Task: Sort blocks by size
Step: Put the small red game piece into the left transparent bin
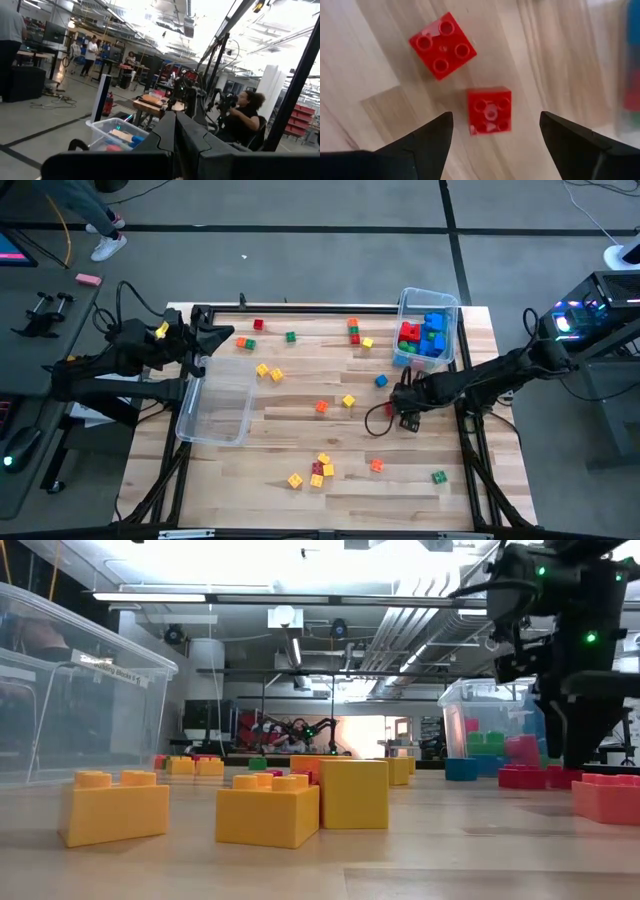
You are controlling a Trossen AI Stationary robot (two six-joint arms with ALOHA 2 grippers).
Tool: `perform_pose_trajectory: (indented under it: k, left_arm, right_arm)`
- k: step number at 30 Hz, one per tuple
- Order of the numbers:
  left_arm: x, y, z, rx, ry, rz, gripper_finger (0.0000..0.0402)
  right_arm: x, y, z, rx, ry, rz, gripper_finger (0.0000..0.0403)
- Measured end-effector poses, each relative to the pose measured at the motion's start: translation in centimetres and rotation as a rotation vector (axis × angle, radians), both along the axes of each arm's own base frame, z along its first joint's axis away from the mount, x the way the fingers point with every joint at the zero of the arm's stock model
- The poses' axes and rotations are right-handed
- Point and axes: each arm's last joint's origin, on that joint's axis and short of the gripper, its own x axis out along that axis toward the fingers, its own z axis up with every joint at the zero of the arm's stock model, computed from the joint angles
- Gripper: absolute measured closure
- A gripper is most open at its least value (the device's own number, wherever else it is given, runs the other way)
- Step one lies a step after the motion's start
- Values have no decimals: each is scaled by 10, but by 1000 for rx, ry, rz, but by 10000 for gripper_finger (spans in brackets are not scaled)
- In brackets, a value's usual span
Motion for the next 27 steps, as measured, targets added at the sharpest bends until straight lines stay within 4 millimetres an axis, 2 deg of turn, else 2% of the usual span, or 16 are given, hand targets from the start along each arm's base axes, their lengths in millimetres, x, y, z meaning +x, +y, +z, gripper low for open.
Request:
perform_pose_trajectory:
  k: [11, 14, 17, 19, 24, 27]
  left_arm:
    - [1, 0, -2, -4, 18, 0, 401]
    - [1, 0, -2, -4, 18, 0, 401]
    - [1, 0, -2, -3, 18, 0, 401]
    - [1, 0, -2, -3, 18, 0, 401]
    - [1, 0, -2, 2, 20, 1, 401]
    - [1, 0, -2, 29, 27, 7, 401]
  right_arm:
    - [-7, -12, -23, 61, -29, -69, 116]
    - [-8, -11, -23, 76, -35, -118, 153]
    - [-3, -8, -18, 93, -49, -137, 221]
    - [4, -5, -7, 113, -74, -133, 273]
    - [23, -1, 47, 100, -125, -39, 275]
    - [45, -2, 92, 27, -300, -1, 275]
